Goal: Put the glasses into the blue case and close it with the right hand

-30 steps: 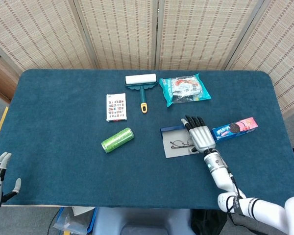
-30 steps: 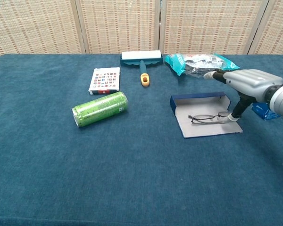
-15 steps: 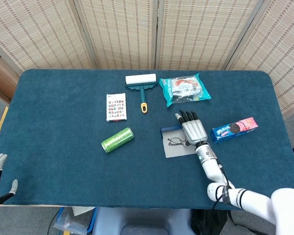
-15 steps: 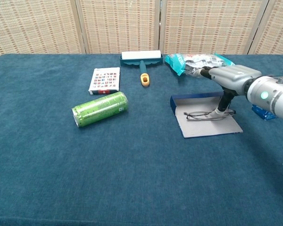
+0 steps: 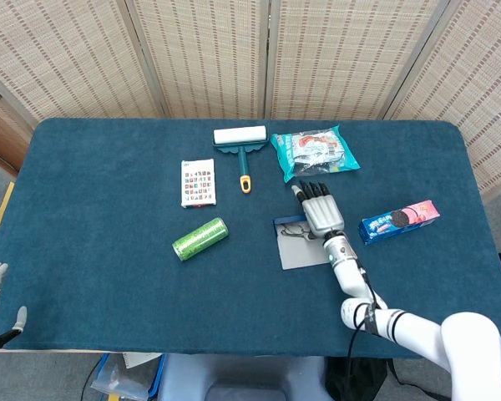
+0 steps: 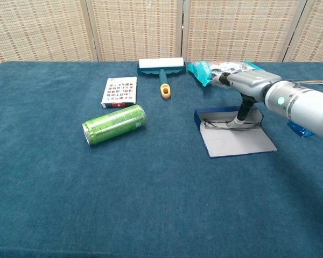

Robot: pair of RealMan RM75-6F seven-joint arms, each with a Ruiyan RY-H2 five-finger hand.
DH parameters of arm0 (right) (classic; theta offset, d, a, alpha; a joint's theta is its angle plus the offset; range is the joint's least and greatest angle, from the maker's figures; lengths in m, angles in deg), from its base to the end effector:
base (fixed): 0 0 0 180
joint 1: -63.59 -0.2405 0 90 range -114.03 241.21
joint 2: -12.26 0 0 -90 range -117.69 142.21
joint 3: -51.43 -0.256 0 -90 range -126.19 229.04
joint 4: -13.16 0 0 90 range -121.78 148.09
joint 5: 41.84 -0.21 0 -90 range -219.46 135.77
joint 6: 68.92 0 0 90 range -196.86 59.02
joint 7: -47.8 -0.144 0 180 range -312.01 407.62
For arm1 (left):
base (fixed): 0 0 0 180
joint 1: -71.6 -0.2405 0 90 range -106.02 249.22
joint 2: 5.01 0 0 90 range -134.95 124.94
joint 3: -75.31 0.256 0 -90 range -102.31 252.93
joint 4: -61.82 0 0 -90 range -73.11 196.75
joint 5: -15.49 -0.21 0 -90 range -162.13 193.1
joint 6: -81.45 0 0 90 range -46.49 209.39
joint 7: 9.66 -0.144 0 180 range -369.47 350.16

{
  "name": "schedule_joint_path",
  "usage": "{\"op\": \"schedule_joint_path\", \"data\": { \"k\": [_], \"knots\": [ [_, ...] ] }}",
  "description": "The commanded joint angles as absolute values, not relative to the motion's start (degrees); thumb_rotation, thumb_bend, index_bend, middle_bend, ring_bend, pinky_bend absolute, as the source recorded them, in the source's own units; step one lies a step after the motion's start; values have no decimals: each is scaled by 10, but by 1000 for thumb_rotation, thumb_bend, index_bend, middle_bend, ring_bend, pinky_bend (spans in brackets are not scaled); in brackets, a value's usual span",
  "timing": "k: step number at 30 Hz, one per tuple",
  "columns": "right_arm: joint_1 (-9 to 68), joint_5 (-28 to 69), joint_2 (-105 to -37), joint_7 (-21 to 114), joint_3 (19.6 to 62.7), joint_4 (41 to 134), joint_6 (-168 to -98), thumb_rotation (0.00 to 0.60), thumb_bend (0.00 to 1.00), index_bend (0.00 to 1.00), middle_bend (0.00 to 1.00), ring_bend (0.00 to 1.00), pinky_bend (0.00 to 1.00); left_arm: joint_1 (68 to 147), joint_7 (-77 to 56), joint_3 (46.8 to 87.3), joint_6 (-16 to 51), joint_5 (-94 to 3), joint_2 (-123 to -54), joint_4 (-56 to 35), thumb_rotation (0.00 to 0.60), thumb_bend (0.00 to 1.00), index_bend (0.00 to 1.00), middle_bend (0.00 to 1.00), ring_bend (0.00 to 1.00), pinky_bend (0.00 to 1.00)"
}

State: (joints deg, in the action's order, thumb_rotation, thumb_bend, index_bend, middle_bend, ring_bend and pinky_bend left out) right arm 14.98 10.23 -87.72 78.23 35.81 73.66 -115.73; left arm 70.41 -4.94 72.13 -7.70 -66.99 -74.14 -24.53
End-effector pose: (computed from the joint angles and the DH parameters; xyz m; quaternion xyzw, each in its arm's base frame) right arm -0.1710 -0.4111 -0.0426 0.7333 -0.3561 0.2756 0.5094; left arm -0.3446 0.1471 0.1542 -0.5235 -0.4241 -0.3887 0.6285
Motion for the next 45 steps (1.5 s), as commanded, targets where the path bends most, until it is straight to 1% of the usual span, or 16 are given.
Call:
{"op": "schedule_joint_path", "data": {
  "k": [1,6,11,15,21,25,32,41,45],
  "knots": [
    [141,102,-883,781,357,722,-1151,600,35,0,0,0,0,705,-51,721,-77,-670,-742,-245,600,411,0,0,0,0],
    [137,105,-882,770,358,718,-1147,600,35,0,0,0,0,704,-51,720,-77,-668,-742,-246,600,410,0,0,0,0],
    [157,131,-859,760,382,758,-1165,600,36,0,0,0,0,702,-50,722,-76,-669,-743,-244,600,410,0,0,0,0],
    [171,134,-840,761,392,778,-1178,600,36,0,0,0,0,703,-51,722,-79,-673,-744,-245,600,410,0,0,0,0],
    [168,116,-837,765,385,762,-1172,600,36,0,0,0,0,701,-52,723,-79,-673,-744,-246,600,410,0,0,0,0],
    [154,102,-850,769,379,732,-1155,600,36,0,0,0,0,698,-51,723,-81,-670,-743,-245,600,411,0,0,0,0],
    [137,96,-872,766,370,700,-1144,600,36,0,0,0,0,695,-48,723,-80,-665,-743,-241,600,411,0,0,0,0],
    [137,102,-869,766,377,713,-1147,600,37,0,0,0,0,695,-44,722,-78,-666,-745,-237,600,410,0,0,0,0],
    [150,114,-856,759,385,740,-1164,600,37,0,0,0,0,693,-42,723,-79,-665,-745,-236,600,411,0,0,0,0]
  ]
}}
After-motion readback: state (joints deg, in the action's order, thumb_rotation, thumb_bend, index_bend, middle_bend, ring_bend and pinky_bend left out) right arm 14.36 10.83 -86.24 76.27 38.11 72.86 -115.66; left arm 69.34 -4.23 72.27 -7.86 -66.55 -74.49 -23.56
